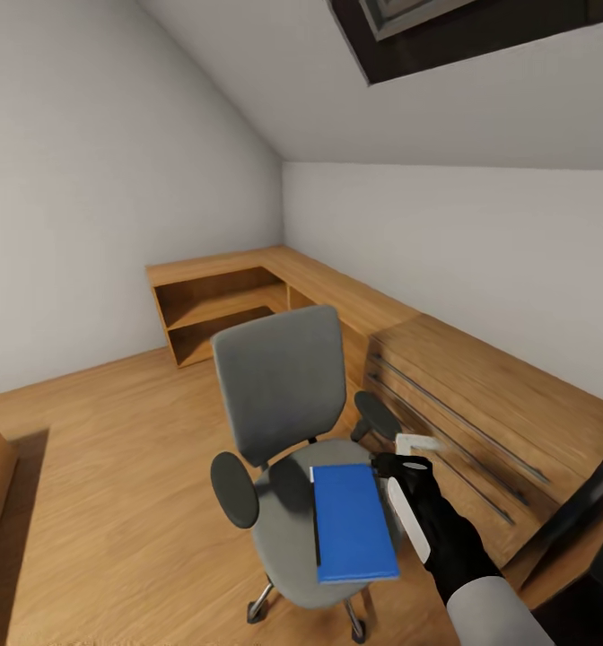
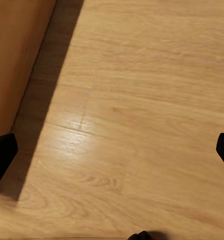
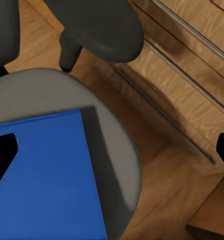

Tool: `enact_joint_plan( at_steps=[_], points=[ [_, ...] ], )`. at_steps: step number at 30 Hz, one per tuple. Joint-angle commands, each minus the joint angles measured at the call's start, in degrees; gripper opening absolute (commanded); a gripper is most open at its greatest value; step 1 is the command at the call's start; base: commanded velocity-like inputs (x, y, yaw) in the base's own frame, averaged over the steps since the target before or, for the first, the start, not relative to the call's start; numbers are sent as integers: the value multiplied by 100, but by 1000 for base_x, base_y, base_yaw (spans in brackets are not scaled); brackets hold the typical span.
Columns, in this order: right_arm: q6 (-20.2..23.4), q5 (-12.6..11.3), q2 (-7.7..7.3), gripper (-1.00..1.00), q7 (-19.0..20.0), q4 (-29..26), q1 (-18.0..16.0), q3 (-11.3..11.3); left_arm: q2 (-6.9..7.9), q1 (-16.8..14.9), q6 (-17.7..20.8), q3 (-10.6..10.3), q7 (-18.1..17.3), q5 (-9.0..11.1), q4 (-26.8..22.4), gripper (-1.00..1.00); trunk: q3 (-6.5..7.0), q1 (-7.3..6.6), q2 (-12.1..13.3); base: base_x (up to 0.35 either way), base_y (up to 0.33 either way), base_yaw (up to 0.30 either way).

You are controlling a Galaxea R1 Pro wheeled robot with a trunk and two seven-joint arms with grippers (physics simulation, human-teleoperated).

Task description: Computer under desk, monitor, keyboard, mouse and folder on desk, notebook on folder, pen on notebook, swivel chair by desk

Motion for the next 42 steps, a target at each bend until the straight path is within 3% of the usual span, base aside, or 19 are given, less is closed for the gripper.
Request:
enact_joint_plan(
  at_steps=[1, 8, 14, 22, 31, 42],
  points=[
    [13, -62, -4, 100, -53, -7, -3, 14, -4, -3, -23, -6, 2, 37, -2, 100, -6, 0, -3, 0, 0, 262],
    [13, -66, -8, 100, -34, -6, -3, 14, -59, -3, -31, -13, -1, 26, -3, 100, -6, 0, -3, 0, 0, 271],
    [13, -66, -13, 100, -24, -6, -3, 8, -188, -3, -32, -14, 6, 16, -1, 100, -6, 0, -3, 0, 0, 277],
    [13, -70, -21, 100, -20, -6, -3, 4, -213, -3, -16, -61, -21, 14, -2, 100, -6, 0, -3, 0, 0, 269],
    [13, -74, -50, 100, 36, -6, -3, -3, -210, -3, -5, -366, -37, 14, -3, 100, -167, 198, -364, 0, 0, 61],
    [13, -67, -55, 100, 137, 3, -3, -3, -177, -3, 195, -407, -38, 13, -120, 100, -365, 439, -805, 0, 0, 4]
  ],
)
